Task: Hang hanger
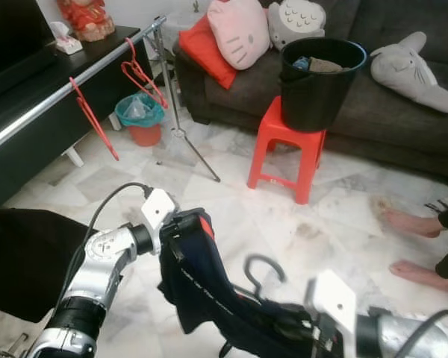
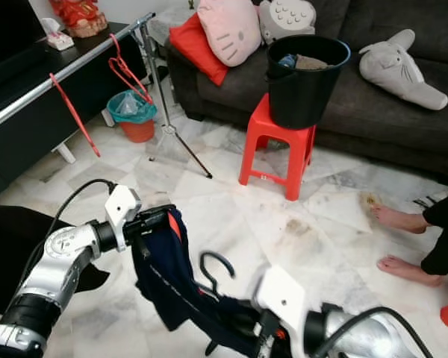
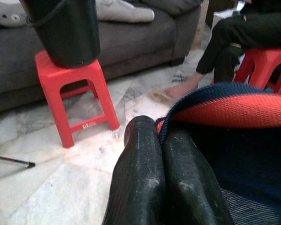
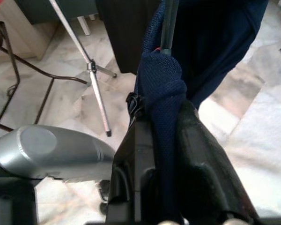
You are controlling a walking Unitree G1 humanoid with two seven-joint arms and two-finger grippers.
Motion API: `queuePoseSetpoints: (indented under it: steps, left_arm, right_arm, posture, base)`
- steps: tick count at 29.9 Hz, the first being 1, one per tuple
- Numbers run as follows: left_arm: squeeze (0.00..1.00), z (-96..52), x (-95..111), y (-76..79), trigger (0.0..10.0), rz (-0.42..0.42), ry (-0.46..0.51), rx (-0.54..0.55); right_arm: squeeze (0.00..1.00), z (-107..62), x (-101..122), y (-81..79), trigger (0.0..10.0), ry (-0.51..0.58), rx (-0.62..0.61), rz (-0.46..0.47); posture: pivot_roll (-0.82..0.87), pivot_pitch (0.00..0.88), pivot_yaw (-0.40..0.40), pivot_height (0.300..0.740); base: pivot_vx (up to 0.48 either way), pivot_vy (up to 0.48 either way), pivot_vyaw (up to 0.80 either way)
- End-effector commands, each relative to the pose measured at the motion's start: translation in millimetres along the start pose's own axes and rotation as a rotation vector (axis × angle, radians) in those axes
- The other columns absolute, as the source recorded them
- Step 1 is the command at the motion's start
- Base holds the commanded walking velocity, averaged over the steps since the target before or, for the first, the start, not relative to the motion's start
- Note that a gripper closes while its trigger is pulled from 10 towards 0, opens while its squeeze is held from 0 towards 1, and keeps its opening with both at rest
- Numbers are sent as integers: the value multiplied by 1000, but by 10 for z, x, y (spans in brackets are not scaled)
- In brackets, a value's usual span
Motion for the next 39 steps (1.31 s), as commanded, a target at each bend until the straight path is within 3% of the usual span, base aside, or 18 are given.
queuePoseSetpoints:
  steps: [1,5,8,11,18,22,25,29,31,32,33,34,39]
  left_arm:
    - [0,35,-22,102,10000,-24,-11,-52]
    - [0,43,-35,147,10000,-39,-17,-82]
    - [0,38,-47,181,10000,-50,-23,-103]
    - [0,34,-56,181,10000,-48,-26,-96]
    - [0,39,-51,188,10000,-51,-26,-88]
    - [0,55,-46,210,10000,-59,-17,-89]
    - [0,62,-38,225,10000,-61,-12,-93]
    - [0,56,-37,239,10000,-67,-12,-102]
    - [0,56,-36,244,10000,-68,-11,-104]
    - [0,59,-29,262,10000,-72,-7,-113]
    - [0,59,-29,262,10000,-72,-7,-113]
    - [0,62,-24,274,10000,-74,-4,-117]
    - [0,61,-26,289,10000,-79,-4,-122]
  right_arm:
    - [0,120,300,-63,10000,131,18,-102]
    - [0,226,435,-45,10000,188,-4,-132]
    - [0,308,531,-150,10000,218,50,-125]
    - [0,355,520,-281,10000,196,130,-125]
    - [0,484,427,-383,10000,141,159,-117]
    - [0,580,481,-505,10000,159,204,-133]
    - [0,603,465,-478,10000,151,185,-144]
    - [0,577,426,-251,10000,133,65,-141]
    - [0,554,410,-213,10000,126,56,-138]
    - [443,538,402,-159,10000,128,30,-125]
    - [443,538,402,-159,10000,128,30,-125]
    - [1000,527,395,-131,10000,126,18,-118]
    - [1000,512,385,-96,10000,120,-1,-132]
  posture:
    - [-72,81,76,740]
    - [-69,81,75,740]
    - [-72,80,76,740]
    - [-70,82,74,740]
    - [-74,79,72,740]
    - [-74,75,72,740]
    - [-69,75,72,740]
    - [-72,77,71,740]
    - [-72,77,71,740]
    - [-73,76,71,740]
    - [-73,76,71,740]
    - [-73,77,71,740]
    - [-73,76,72,740]
  base:
    - [0,0,0]
    - [0,0,0]
    - [0,0,0]
    - [0,0,0]
    - [0,0,0]
    - [0,0,0]
    - [0,0,0]
    - [0,0,0]
    - [0,0,0]
    - [0,0,0]
    - [0,0,0]
    - [0,0,0]
    - [0,0,0]
Point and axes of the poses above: a point about 5 cm out from each wrist's last joint towards the gripper, its own z axis pointing out of the wrist towards the gripper, its own x axis along the axis of the wrist's last joint, y = z × x, the point moved 2 cm from there along z, pointing out of the wrist towards the gripper, and after that the axes turned 15 degrees about z, right-handed, at the moved point
